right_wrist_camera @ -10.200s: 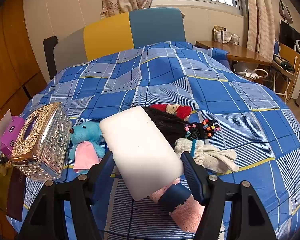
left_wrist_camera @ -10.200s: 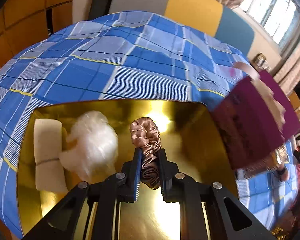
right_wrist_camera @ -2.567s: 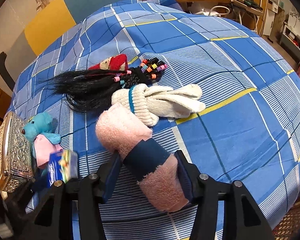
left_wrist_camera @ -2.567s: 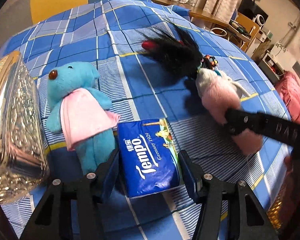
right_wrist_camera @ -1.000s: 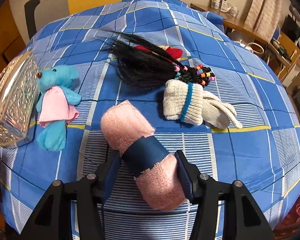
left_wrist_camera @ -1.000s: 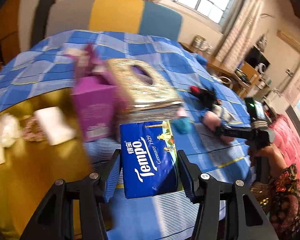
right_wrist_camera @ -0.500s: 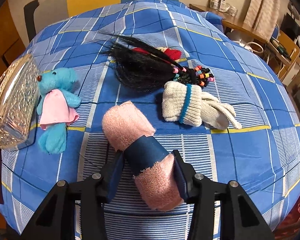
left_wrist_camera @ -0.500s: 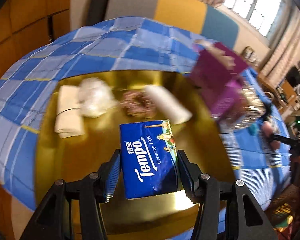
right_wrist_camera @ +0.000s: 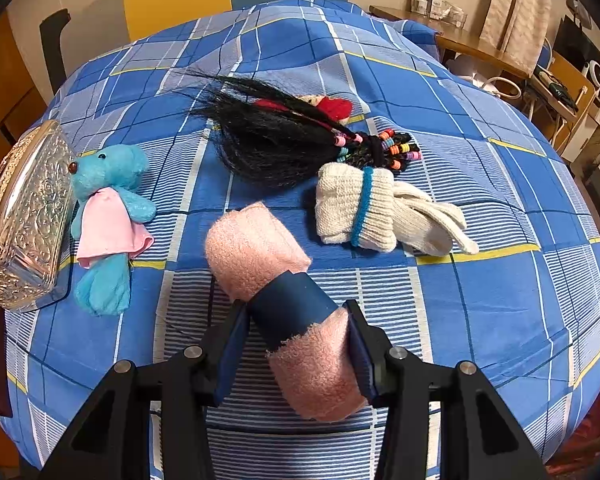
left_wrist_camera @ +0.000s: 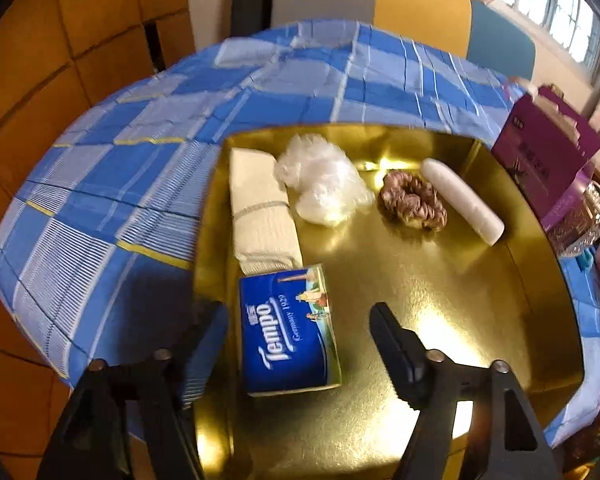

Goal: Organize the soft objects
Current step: 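Carry the Tempo tissue pack into the gold tray and open the left gripper, then carry the pink towel roll into the gold tray and open the right gripper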

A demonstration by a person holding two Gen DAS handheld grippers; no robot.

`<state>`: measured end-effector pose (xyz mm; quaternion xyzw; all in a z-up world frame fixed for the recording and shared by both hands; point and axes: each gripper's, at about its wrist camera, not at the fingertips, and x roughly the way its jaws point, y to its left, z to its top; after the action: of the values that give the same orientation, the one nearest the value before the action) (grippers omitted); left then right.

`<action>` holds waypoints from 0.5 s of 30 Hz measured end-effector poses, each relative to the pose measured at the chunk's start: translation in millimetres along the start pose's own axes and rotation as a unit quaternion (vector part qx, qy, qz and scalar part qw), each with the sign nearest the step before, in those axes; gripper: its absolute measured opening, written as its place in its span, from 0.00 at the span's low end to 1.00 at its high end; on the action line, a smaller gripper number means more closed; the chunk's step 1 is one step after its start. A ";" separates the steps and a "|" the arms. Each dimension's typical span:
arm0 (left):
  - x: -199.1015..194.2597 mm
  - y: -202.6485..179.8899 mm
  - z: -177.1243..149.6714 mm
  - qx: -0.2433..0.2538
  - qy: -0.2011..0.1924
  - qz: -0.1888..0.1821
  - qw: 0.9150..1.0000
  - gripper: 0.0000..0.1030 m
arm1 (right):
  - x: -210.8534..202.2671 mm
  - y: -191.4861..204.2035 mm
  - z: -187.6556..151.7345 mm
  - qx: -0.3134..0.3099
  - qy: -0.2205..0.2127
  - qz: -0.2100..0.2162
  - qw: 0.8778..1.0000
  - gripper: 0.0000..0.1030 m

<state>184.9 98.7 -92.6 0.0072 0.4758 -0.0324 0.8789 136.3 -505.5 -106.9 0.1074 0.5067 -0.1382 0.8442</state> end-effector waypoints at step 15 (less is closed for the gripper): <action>-38.4 -41.1 -21.1 -0.024 -0.065 -0.070 0.995 0.79 | -17.2 -7.6 2.7 0.035 -0.034 0.046 0.998 0.46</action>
<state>143.7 60.5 -71.3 -0.0489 0.4178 -0.0825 0.9034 128.2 -511.4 -90.8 0.1557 0.4667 -0.1206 0.8622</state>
